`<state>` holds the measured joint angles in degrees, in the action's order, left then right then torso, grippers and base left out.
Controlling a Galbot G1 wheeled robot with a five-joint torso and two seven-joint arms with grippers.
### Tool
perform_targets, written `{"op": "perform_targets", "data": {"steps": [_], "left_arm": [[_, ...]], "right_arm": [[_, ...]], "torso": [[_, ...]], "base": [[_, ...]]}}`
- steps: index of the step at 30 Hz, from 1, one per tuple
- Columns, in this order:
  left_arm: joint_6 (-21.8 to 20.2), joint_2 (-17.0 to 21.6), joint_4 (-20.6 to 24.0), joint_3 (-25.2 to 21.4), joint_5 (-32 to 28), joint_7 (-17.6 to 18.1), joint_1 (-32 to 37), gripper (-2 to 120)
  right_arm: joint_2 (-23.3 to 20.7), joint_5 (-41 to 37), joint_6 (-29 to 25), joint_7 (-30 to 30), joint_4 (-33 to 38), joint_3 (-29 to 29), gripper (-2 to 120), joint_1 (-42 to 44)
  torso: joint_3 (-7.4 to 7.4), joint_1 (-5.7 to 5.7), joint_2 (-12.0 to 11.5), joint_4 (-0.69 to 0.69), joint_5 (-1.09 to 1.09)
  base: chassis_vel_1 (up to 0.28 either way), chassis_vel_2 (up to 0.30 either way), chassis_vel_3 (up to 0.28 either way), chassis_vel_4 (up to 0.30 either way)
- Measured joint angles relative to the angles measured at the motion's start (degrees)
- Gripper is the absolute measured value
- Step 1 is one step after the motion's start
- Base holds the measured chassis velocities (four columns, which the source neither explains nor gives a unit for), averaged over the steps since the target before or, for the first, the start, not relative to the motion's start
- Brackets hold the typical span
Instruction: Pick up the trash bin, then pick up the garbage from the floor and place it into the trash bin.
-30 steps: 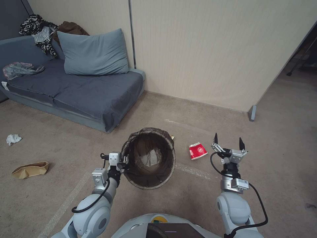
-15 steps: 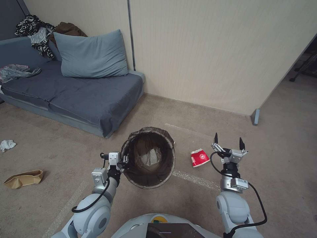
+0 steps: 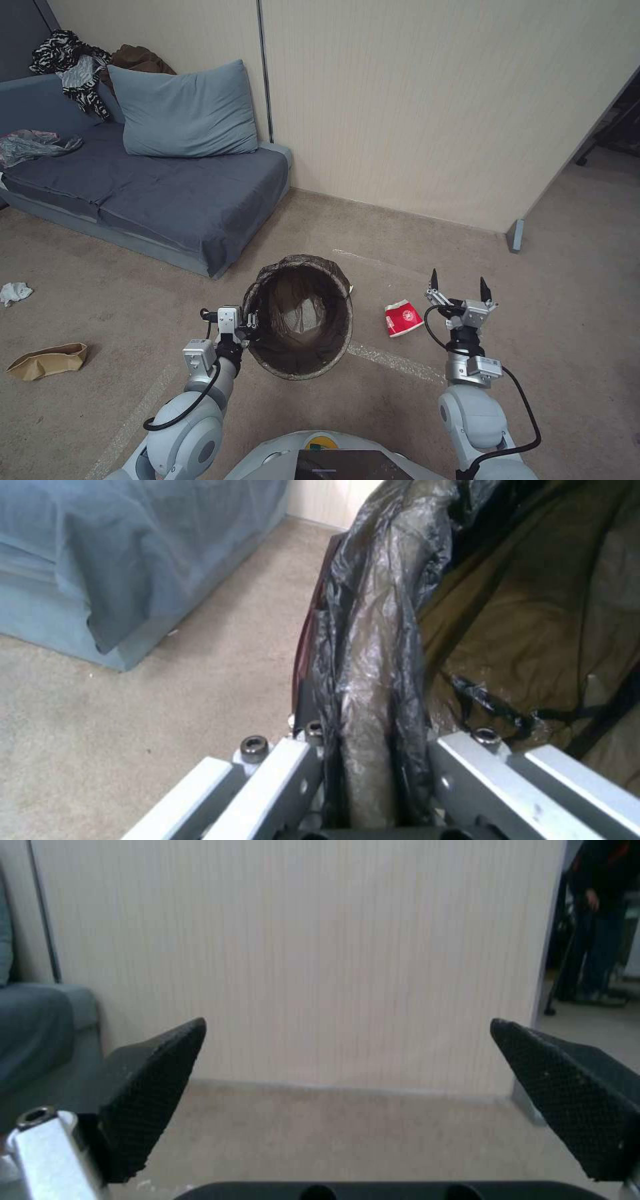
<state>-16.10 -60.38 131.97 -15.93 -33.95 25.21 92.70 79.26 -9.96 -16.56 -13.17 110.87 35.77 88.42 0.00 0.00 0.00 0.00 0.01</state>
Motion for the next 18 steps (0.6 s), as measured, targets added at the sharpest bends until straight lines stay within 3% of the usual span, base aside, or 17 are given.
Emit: {"op": "perform_targets", "data": {"steps": [6,11,13,18], "left_arm": [[0.1,0.2,0.0,-0.5,0.0,-0.1,0.0,2],[0.1,0.2,0.0,-0.6,0.0,-0.1,-0.1,2],[0.1,0.2,0.0,-0.7,0.0,-0.1,-0.2,2],[0.1,0.3,-0.1,-0.9,0.0,-0.1,-0.2,2]], "right_arm": [[-5.7,-10.9,6.4,0.3,-0.4,-1.2,100,-0.8],[-10.3,-14.0,7.7,2.3,-2.2,-1.7,100,-1.3],[-14.2,-15.9,8.5,3.5,-3.5,-2.5,100,-1.8],[-17.3,-18.9,10.6,3.6,-4.5,-3.9,100,-2.6]], "torso": [[0.00,0.00,0.0,0.00,0.00],[0.00,0.00,0.0,0.01,0.01],[0.00,0.00,0.0,0.00,0.01],[0.01,0.00,0.0,0.01,0.01]], "base": [[0.000,0.000,0.000,0.000],[0.000,0.000,0.000,0.000],[0.000,0.000,0.000,0.000],[0.000,0.000,0.000,0.000]]}}
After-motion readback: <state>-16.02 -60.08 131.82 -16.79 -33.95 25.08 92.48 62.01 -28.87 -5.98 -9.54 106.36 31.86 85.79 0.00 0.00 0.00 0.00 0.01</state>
